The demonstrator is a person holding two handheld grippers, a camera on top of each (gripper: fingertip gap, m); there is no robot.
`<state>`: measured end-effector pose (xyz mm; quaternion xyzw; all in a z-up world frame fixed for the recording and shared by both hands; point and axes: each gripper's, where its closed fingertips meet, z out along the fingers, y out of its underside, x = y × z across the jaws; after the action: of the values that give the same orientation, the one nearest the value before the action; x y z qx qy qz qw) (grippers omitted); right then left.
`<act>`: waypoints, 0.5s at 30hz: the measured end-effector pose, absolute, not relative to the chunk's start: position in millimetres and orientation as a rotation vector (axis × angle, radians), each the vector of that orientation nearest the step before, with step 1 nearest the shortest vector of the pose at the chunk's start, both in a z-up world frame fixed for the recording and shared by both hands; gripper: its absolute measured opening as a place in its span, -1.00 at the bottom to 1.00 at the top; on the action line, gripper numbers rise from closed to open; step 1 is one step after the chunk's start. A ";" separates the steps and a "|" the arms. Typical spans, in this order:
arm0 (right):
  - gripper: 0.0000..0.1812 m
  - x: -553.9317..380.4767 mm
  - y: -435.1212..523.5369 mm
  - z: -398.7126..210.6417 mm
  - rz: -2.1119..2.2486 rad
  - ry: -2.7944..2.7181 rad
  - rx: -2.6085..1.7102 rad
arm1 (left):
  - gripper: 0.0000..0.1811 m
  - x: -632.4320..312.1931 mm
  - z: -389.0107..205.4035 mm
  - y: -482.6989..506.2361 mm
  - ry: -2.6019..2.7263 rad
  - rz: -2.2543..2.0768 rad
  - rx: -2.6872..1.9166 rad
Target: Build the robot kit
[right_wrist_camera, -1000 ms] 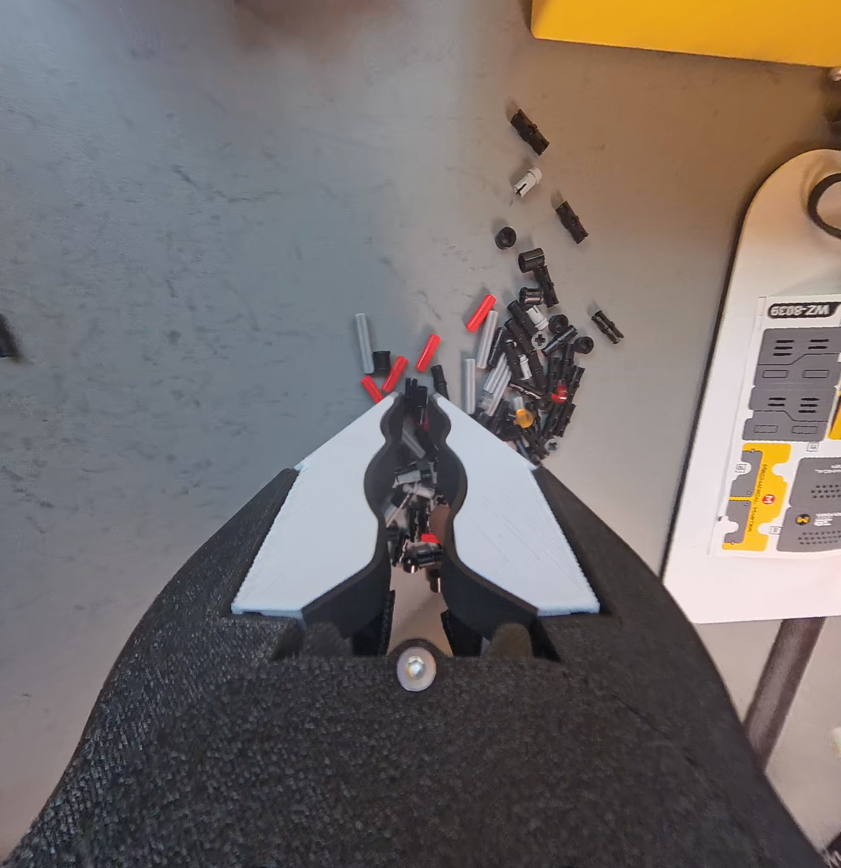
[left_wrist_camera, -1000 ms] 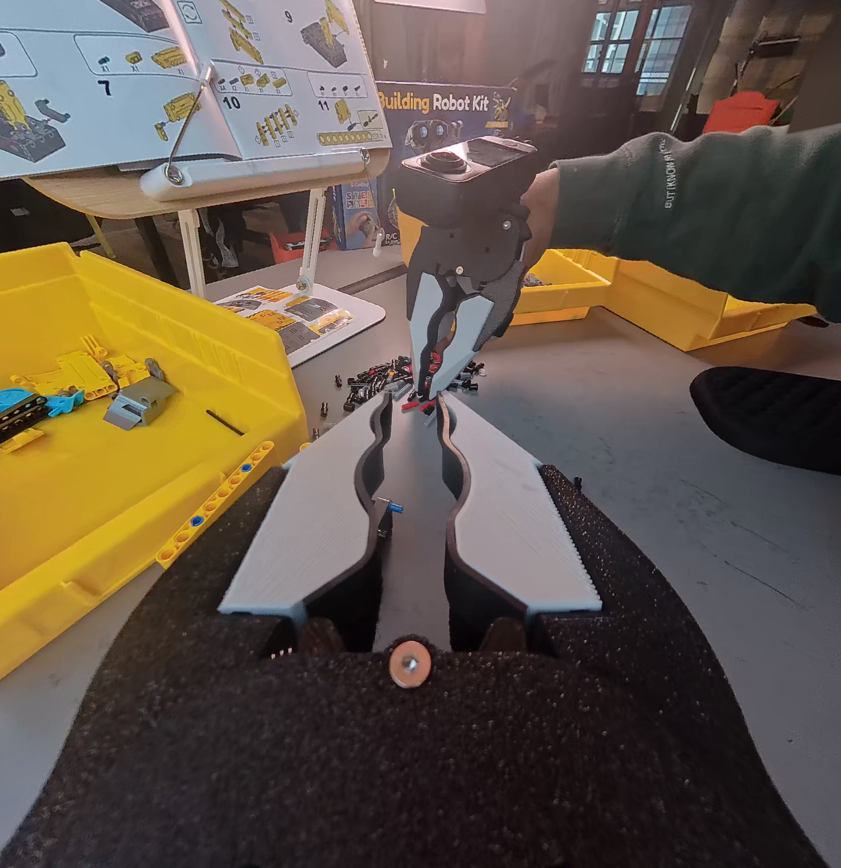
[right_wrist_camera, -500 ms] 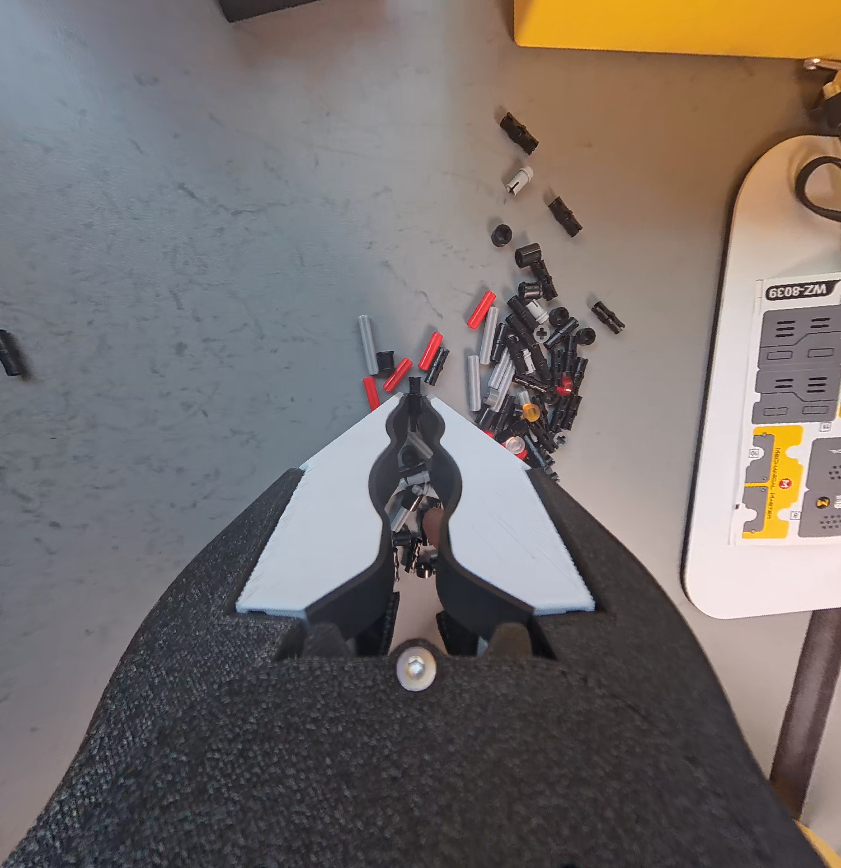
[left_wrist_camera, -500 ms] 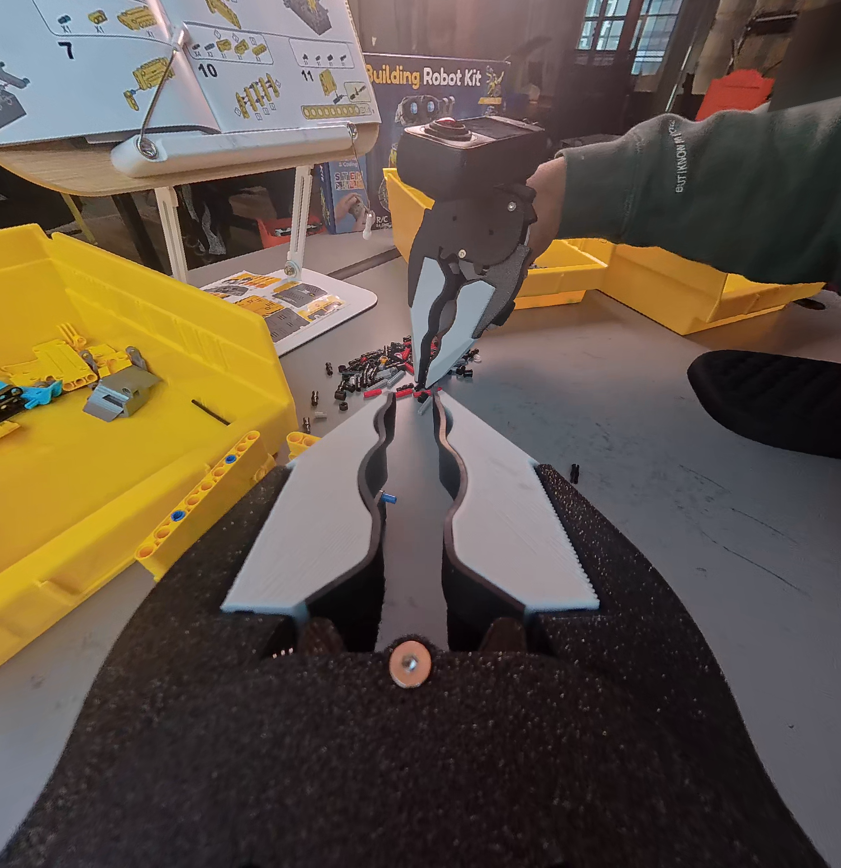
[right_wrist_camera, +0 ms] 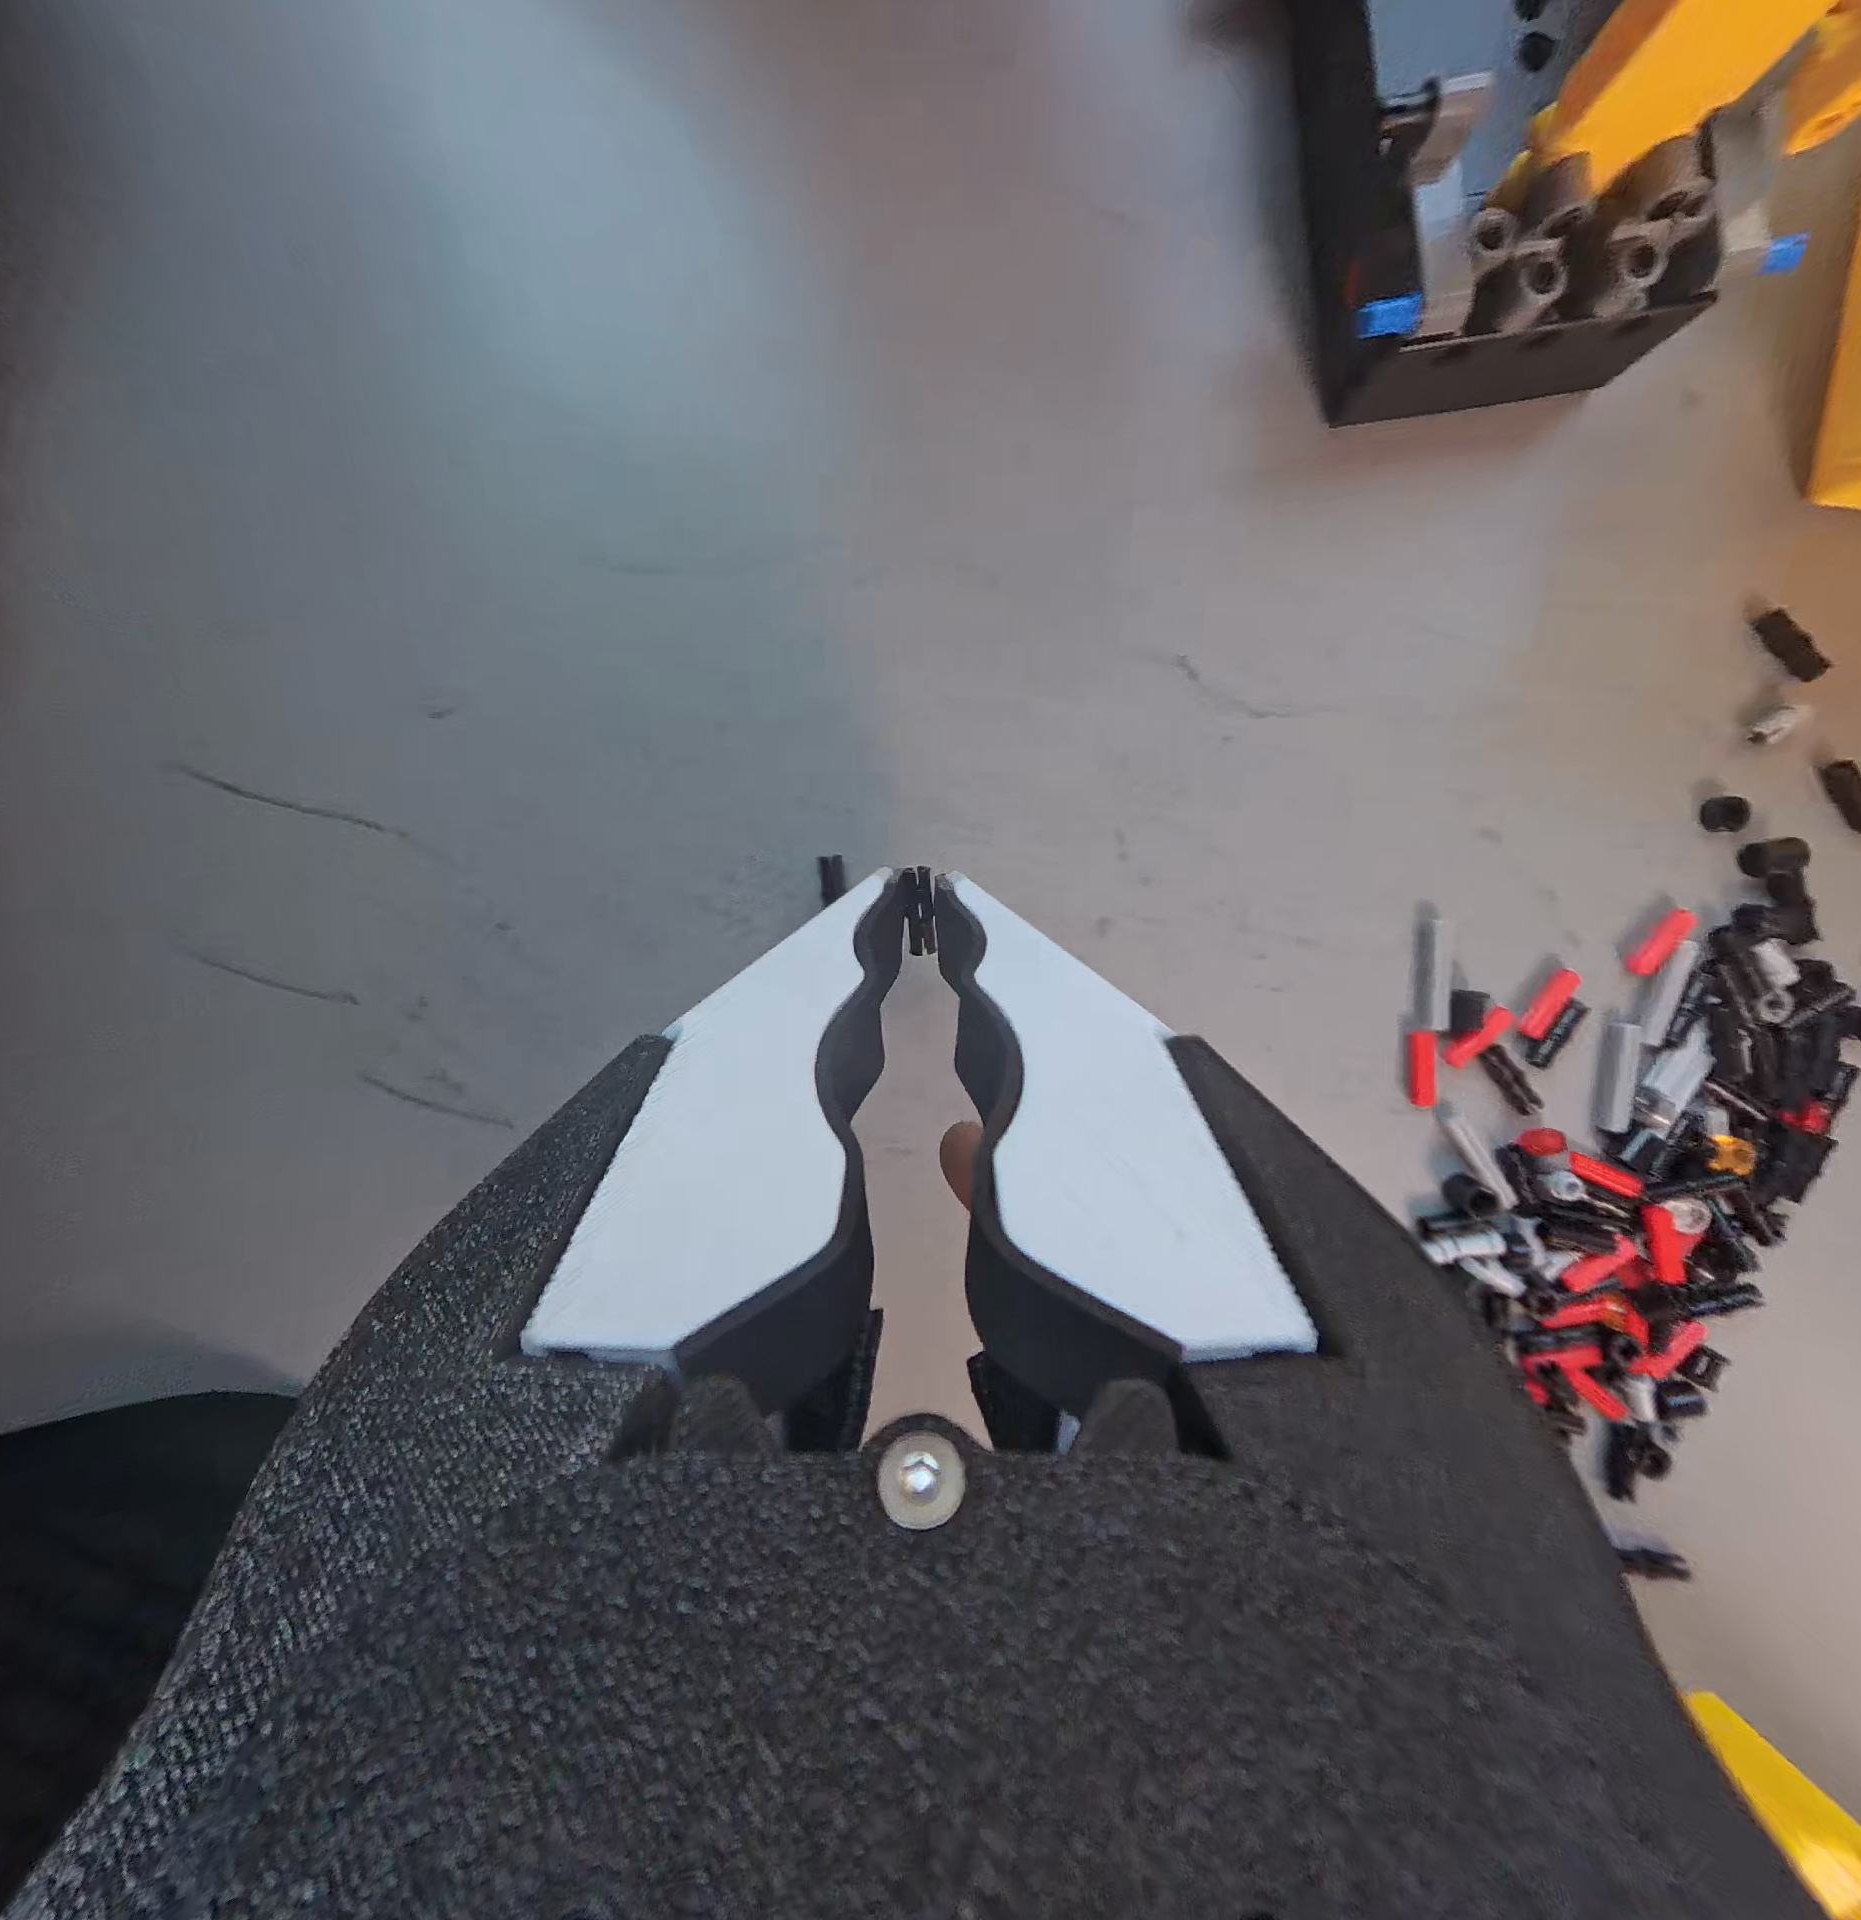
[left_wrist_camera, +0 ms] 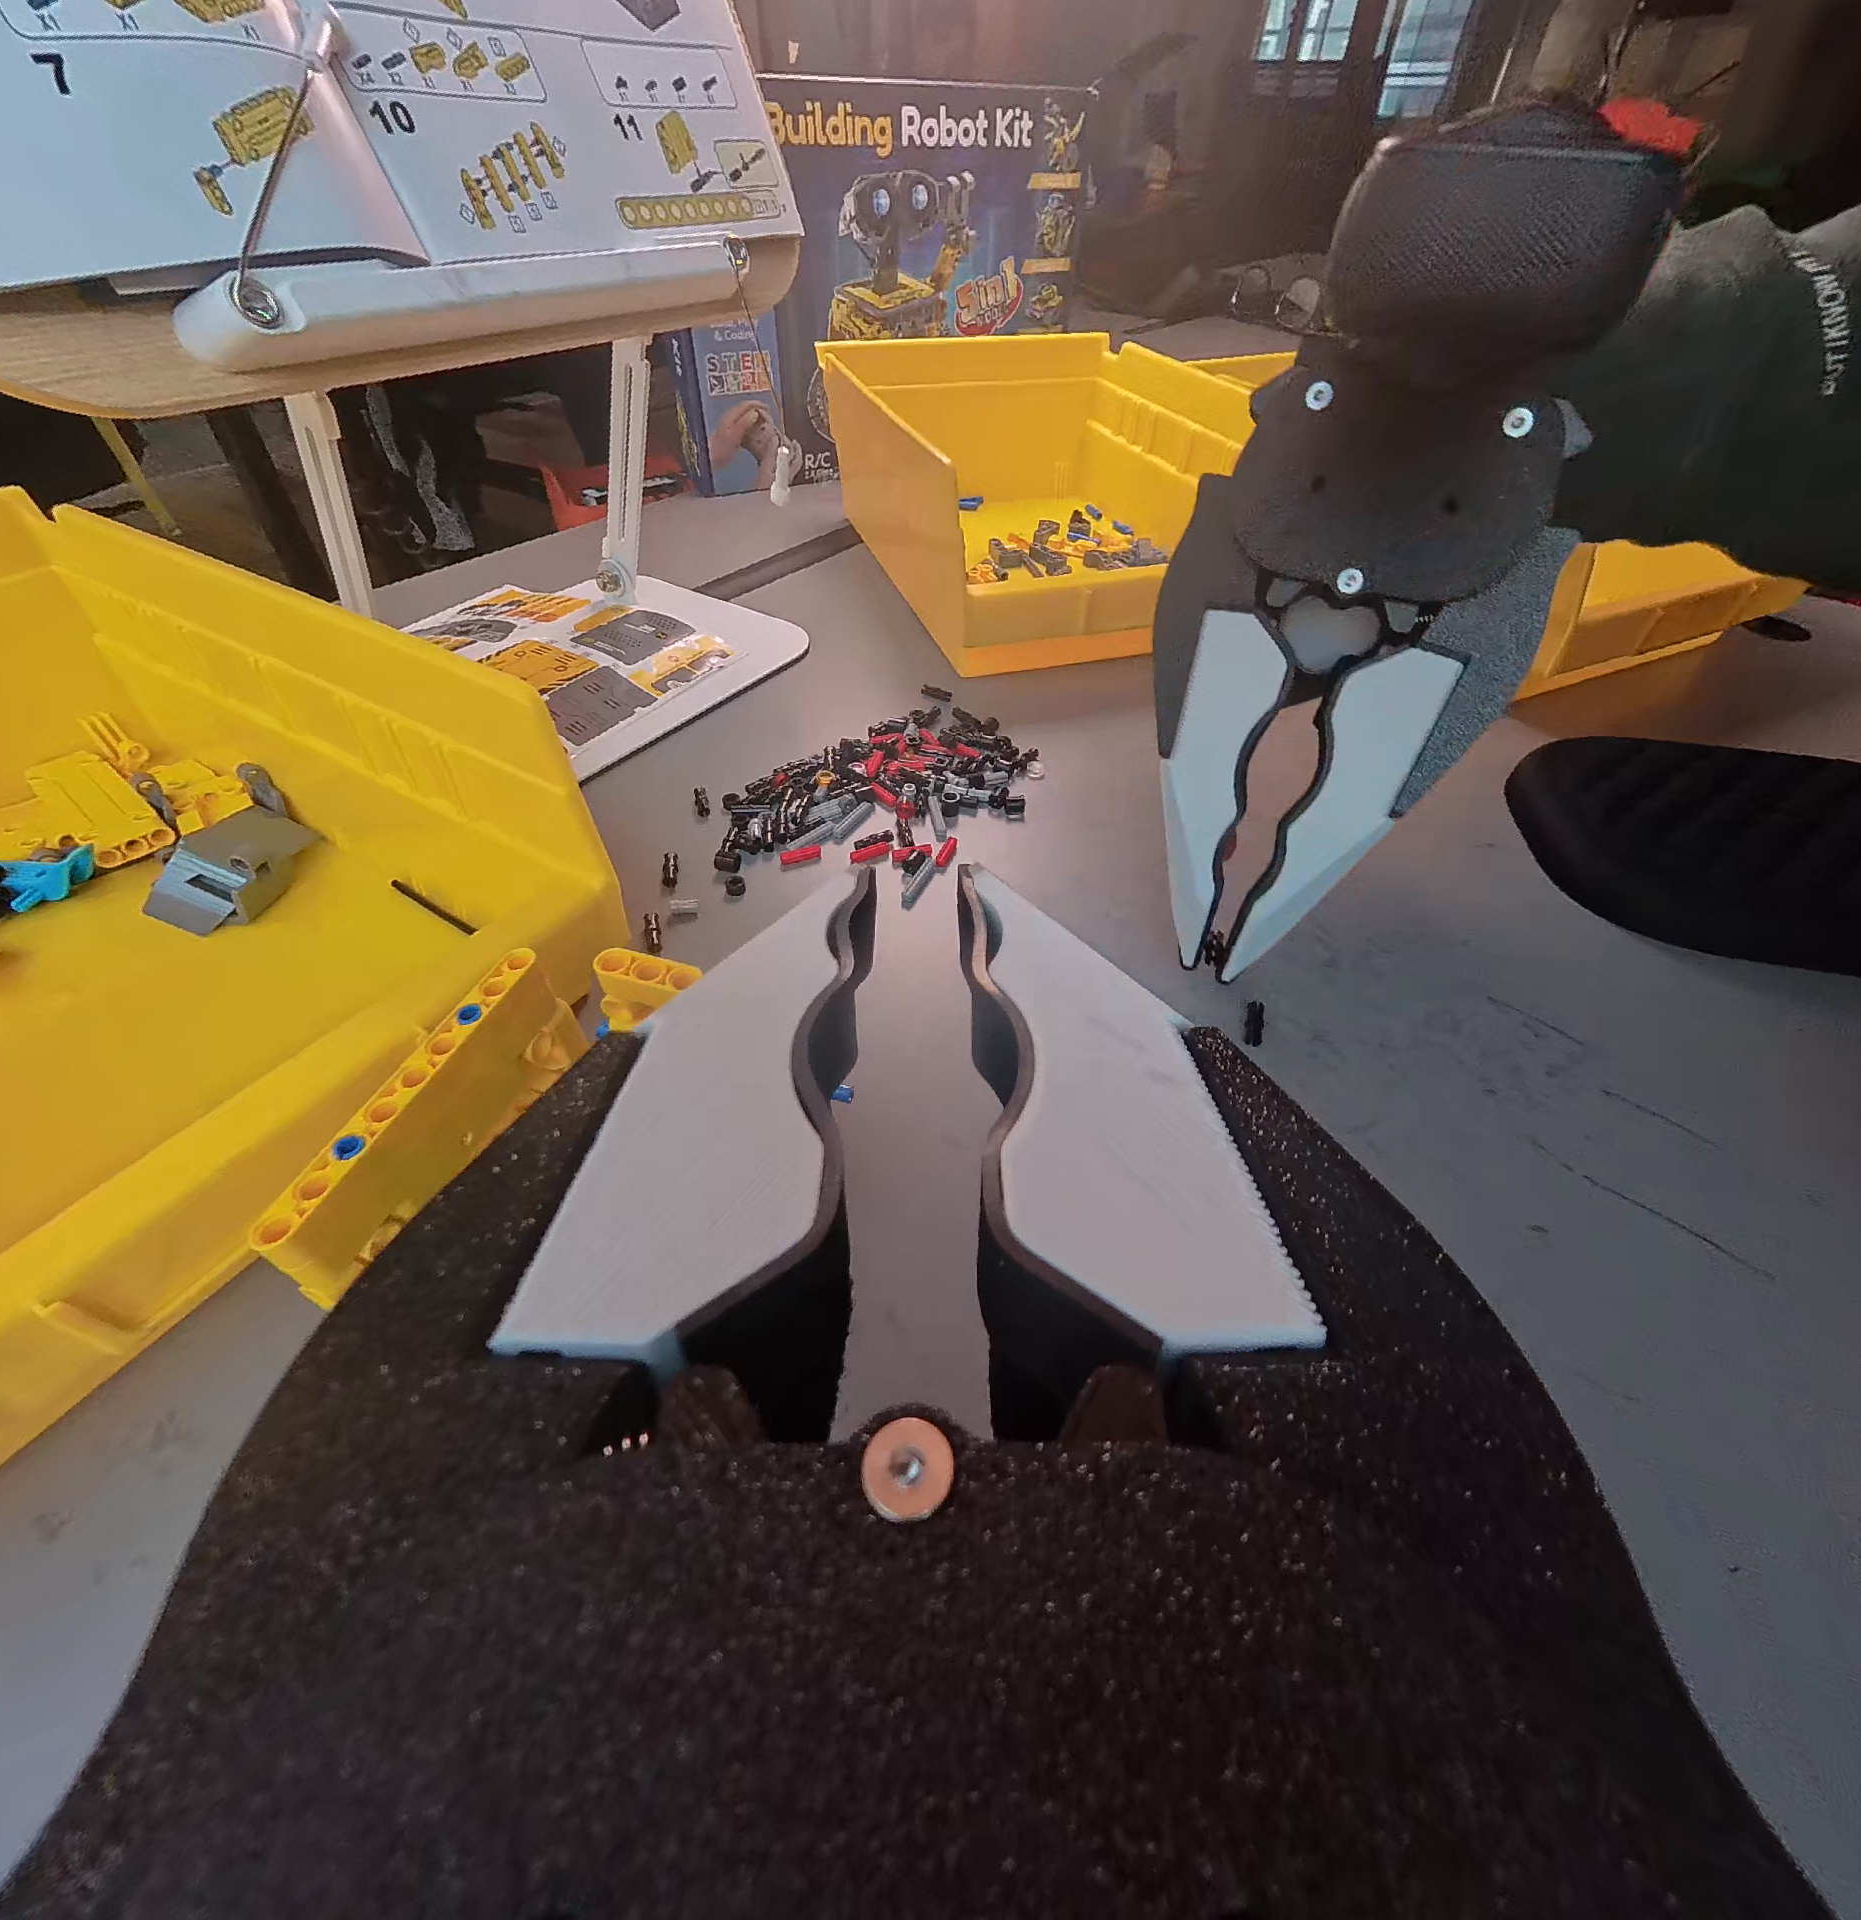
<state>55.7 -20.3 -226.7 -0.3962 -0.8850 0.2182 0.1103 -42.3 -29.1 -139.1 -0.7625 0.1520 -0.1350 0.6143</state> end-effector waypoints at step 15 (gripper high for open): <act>-0.81 35.5 41.6 -198.6 0.544 -2.364 -1.256 | -0.82 -44.0 -140.5 -29.5 0.351 -0.296 -1.765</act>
<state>35.5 41.6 -198.6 -0.4503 -0.8473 0.1950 0.2035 -44.0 -29.5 -140.5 -0.7653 0.1521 -0.1283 0.6121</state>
